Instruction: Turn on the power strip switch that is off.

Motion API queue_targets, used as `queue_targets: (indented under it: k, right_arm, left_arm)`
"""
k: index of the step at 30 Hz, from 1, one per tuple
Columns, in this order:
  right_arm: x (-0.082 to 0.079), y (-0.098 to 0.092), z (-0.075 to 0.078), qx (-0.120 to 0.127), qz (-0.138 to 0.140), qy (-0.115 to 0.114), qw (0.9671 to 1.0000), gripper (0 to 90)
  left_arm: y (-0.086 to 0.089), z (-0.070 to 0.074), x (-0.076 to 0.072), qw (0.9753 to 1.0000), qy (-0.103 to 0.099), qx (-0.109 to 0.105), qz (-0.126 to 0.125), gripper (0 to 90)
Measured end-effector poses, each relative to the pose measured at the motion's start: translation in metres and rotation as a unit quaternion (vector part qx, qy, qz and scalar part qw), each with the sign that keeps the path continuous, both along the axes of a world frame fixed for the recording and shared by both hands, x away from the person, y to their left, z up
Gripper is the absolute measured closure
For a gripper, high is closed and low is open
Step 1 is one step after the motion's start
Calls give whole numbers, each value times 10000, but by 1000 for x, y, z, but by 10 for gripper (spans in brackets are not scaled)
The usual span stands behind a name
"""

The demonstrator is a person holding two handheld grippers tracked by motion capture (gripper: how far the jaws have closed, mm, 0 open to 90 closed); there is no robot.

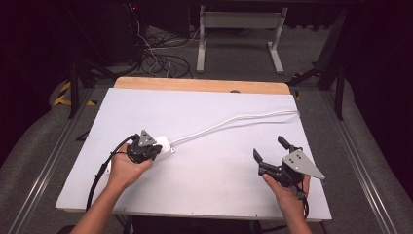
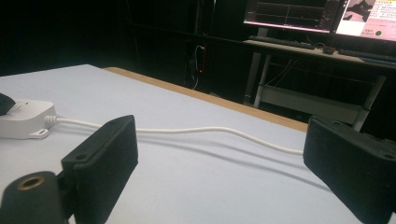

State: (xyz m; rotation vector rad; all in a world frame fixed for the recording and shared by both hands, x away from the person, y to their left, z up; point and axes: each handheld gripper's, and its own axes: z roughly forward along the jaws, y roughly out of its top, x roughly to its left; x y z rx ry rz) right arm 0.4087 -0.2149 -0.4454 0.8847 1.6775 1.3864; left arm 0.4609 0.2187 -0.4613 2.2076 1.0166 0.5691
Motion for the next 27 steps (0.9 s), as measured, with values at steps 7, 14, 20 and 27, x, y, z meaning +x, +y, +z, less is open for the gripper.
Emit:
queue_targets:
  k: [7, 14, 20, 27]
  right_arm:
    - [0, 0, 0, -16, 2, -5, 10000, 106]
    - [0, 0, 0, 12, 21, -9, 10000, 106]
    - [-1, -2, 1, 29, -9, -15, 10000, 106]
    - [1, -2, 1, 66, 3, -12, 10000, 107]
  left_arm:
    - [2, -1, 0, 9999, -53, -86, 32, 876]
    - [17, 10, -7, 9931, -720, -921, 63, 833]
    - [49, 30, -29, 9720, -1475, -1788, 395, 834]
    - [94, 46, -64, 9251, -2594, -2477, 1248, 867]
